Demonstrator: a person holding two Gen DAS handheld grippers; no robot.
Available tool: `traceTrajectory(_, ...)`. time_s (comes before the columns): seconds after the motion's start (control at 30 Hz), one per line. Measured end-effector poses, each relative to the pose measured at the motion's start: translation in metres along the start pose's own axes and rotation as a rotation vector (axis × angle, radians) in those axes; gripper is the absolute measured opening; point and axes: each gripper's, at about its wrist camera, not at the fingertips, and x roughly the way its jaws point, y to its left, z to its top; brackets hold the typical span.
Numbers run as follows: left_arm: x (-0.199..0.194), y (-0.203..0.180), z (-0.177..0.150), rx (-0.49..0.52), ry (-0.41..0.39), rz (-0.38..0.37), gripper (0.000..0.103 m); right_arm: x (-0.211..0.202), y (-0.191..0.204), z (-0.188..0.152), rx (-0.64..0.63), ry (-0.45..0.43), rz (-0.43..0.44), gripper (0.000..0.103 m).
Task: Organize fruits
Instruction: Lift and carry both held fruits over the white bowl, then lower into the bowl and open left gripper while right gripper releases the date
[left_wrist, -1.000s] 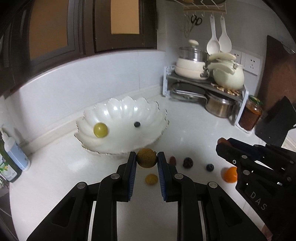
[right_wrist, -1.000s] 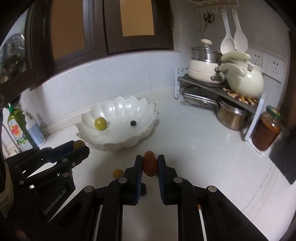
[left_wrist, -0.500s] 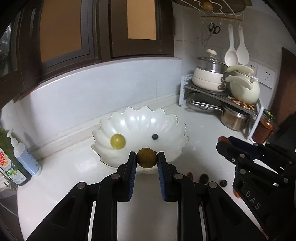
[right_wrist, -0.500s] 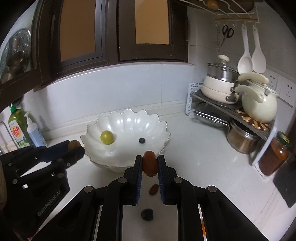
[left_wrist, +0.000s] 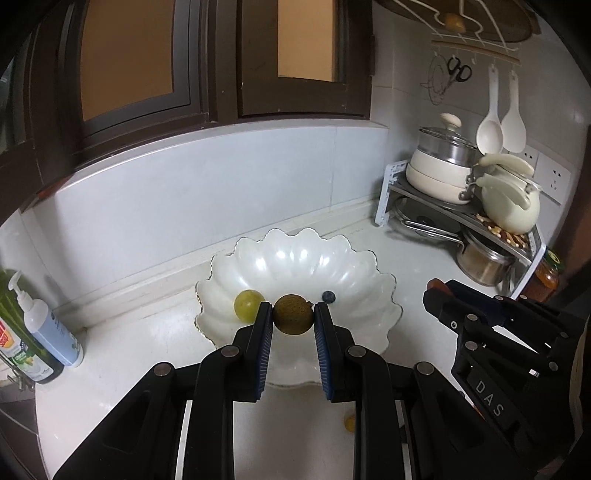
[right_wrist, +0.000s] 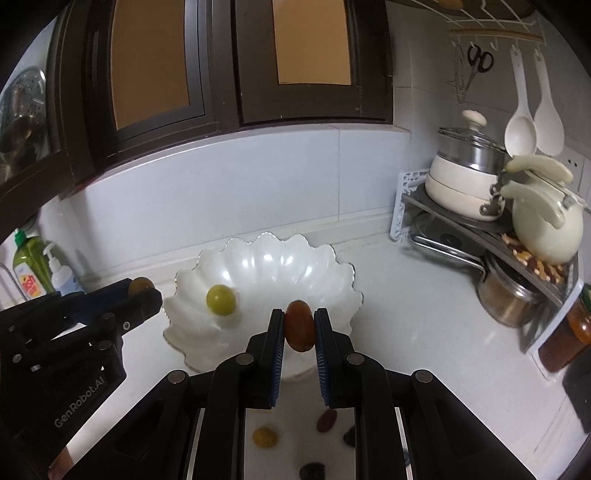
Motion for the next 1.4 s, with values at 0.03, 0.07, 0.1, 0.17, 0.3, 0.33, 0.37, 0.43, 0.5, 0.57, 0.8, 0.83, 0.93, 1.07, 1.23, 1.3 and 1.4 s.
traceTrajectory(0.03,0.004,0.001,0.003,-0.001,0.007,0.001,0.023,0.005,0.0,0.004,0.001,0.006,0.005,0.018)
traceTrajectory(0.07,0.007,0.001,0.005,-0.002,0.013,0.002,0.023,0.007,0.0,0.007,0.002,0.01,0.008,0.018)
traceTrajectory(0.1,0.01,0.003,0.008,-0.004,0.02,0.004,0.023,0.011,0.0,0.01,0.001,0.015,0.011,0.018)
traceTrajectory(0.17,0.016,0.005,0.014,-0.004,0.034,0.01,0.023,0.019,0.001,0.016,0.001,0.027,0.012,0.018)
traceTrajectory(0.3,0.032,0.012,0.024,-0.021,0.076,0.004,0.023,0.038,0.002,0.026,-0.004,0.065,0.015,0.018)
traceTrajectory(0.33,0.037,0.014,0.026,-0.025,0.088,0.006,0.023,0.043,0.002,0.029,-0.002,0.077,0.019,0.018)
traceTrajectory(0.37,0.041,0.014,0.027,-0.028,0.096,0.005,0.023,0.046,0.002,0.03,-0.001,0.086,0.024,0.018)
traceTrajectory(0.43,0.052,0.018,0.03,-0.036,0.124,0.002,0.023,0.056,0.002,0.034,-0.004,0.115,0.026,0.018)
traceTrajectory(0.5,0.062,0.022,0.031,-0.039,0.148,0.001,0.023,0.065,0.003,0.036,-0.011,0.136,0.029,0.018)
traceTrajectory(0.57,0.074,0.024,0.032,-0.043,0.177,0.004,0.023,0.075,0.004,0.04,-0.021,0.168,0.037,0.018)
traceTrajectory(0.8,0.108,0.03,0.032,-0.033,0.265,0.003,0.023,0.109,0.006,0.047,-0.069,0.262,0.03,0.018)
traceTrajectory(0.83,0.113,0.031,0.032,-0.035,0.277,0.001,0.023,0.117,0.006,0.048,-0.078,0.284,0.03,0.018)
traceTrajectory(0.93,0.127,0.034,0.03,-0.043,0.319,-0.001,0.023,0.135,0.006,0.047,-0.081,0.336,0.034,0.018)
traceTrajectory(1.07,0.144,0.037,0.027,-0.047,0.365,0.005,0.023,0.157,0.006,0.043,-0.082,0.404,0.039,0.018)
traceTrajectory(1.23,0.165,0.04,0.021,-0.054,0.43,0.008,0.023,0.178,0.003,0.036,-0.092,0.472,0.026,0.018)
traceTrajectory(1.3,0.171,0.04,0.017,-0.051,0.454,0.013,0.023,0.184,0.004,0.034,-0.104,0.489,0.021,0.018)
traceTrajectory(1.4,0.18,0.04,0.011,-0.045,0.485,0.023,0.023,0.187,0.005,0.03,-0.126,0.505,0.007,0.018)
